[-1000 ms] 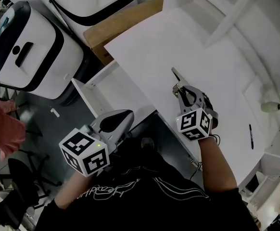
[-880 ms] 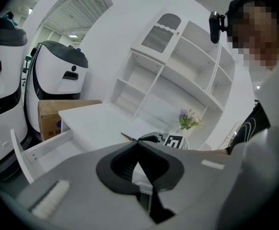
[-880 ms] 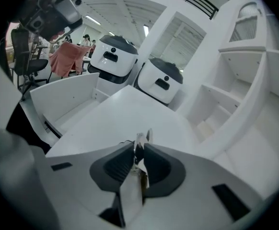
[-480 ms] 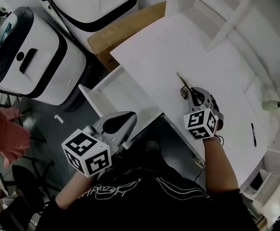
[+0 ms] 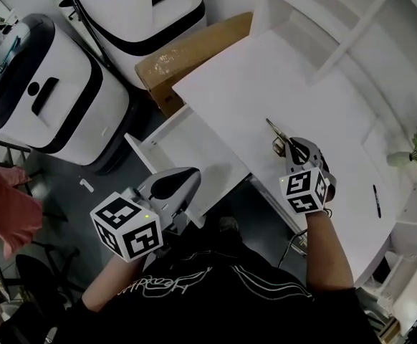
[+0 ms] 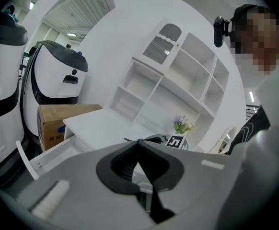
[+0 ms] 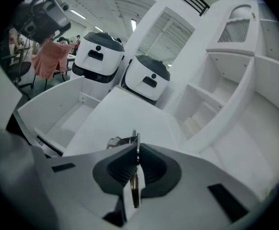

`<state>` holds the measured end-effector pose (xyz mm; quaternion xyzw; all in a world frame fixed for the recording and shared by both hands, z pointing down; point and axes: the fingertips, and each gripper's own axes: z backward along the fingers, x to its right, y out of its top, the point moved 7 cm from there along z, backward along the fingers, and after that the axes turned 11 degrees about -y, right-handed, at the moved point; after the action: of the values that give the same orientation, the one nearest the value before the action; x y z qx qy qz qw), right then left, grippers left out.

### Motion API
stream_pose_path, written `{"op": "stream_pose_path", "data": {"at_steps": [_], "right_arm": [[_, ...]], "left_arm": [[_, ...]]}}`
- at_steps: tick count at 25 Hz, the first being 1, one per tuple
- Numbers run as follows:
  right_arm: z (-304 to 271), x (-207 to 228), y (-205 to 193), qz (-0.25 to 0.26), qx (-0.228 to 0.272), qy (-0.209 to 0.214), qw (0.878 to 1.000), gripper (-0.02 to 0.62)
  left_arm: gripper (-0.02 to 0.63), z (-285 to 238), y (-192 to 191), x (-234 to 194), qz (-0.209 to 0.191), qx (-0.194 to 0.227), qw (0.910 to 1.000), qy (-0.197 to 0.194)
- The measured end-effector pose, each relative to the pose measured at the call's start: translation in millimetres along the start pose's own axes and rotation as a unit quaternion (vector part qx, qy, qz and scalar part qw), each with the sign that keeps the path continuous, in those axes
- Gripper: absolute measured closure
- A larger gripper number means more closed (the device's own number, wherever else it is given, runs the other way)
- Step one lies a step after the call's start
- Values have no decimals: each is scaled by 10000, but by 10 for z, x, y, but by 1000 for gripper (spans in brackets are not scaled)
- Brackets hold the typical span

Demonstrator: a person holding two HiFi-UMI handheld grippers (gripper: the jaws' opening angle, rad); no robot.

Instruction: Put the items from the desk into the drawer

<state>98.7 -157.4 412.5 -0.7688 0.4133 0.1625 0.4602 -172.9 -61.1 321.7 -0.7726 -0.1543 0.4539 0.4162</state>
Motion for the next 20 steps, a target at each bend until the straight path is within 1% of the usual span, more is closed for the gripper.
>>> {"op": "stream_pose_path", "data": {"at_steps": [6, 15, 20], "right_arm": [[173, -135, 406, 13, 307, 113, 9995, 580], [176, -467, 984, 82, 671, 582, 9960, 580], [114, -720, 1205, 106, 800, 902, 9926, 580]], "left_arm": [[597, 199, 47, -128, 28, 159, 9999, -6], [597, 507, 94, -374, 104, 292, 9994, 145], [597, 643, 54, -511, 218, 345, 9989, 236]]}}
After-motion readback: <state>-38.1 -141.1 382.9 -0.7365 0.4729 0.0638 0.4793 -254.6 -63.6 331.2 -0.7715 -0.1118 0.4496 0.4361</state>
